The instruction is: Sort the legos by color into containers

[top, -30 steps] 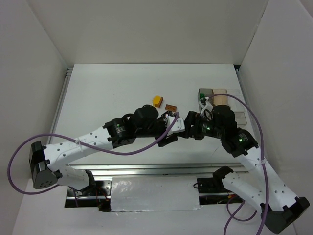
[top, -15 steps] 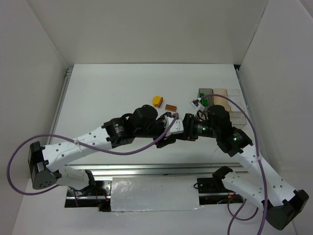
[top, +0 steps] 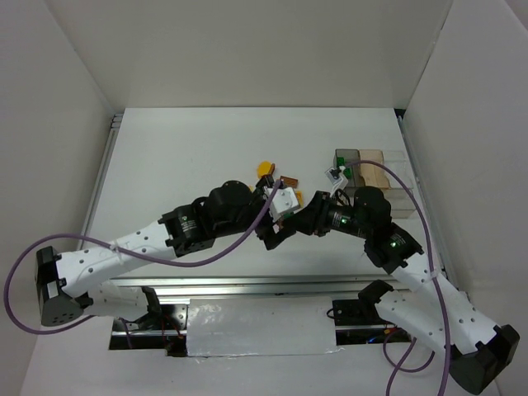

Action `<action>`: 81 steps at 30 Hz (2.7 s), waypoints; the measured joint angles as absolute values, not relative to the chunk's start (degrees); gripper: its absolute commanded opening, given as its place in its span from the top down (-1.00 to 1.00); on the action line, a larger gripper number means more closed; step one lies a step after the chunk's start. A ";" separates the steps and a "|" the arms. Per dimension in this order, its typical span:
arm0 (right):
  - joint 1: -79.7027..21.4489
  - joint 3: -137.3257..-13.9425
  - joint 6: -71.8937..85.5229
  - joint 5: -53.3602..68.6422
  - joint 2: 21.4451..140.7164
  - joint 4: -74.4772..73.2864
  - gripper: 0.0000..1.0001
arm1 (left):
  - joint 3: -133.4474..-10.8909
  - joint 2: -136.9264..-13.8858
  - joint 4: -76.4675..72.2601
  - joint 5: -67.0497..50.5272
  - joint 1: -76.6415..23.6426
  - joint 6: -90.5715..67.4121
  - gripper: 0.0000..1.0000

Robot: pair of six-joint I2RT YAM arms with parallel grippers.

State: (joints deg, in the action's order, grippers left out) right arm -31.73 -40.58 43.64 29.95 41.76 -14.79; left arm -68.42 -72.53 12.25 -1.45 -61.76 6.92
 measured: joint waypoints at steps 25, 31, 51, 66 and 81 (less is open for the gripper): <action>-31.11 -35.70 37.06 39.46 30.89 12.32 1.00 | -62.85 -57.39 1.26 -17.34 -53.17 -33.52 -0.76; -31.09 -36.36 38.59 43.11 32.03 15.22 1.00 | -61.89 -57.39 -3.73 -24.58 -53.17 -34.87 -0.46; -31.09 -39.46 38.13 50.37 35.46 16.73 -0.65 | -62.28 -59.55 -4.67 -31.27 -52.80 -33.23 1.00; -31.09 -45.52 31.88 53.82 38.02 7.01 -0.29 | -63.88 -59.55 -2.52 -34.85 -52.80 -30.35 1.00; -29.87 -44.84 31.46 54.19 37.15 6.92 1.00 | -64.20 -59.99 -1.15 -33.12 -52.58 -28.23 1.00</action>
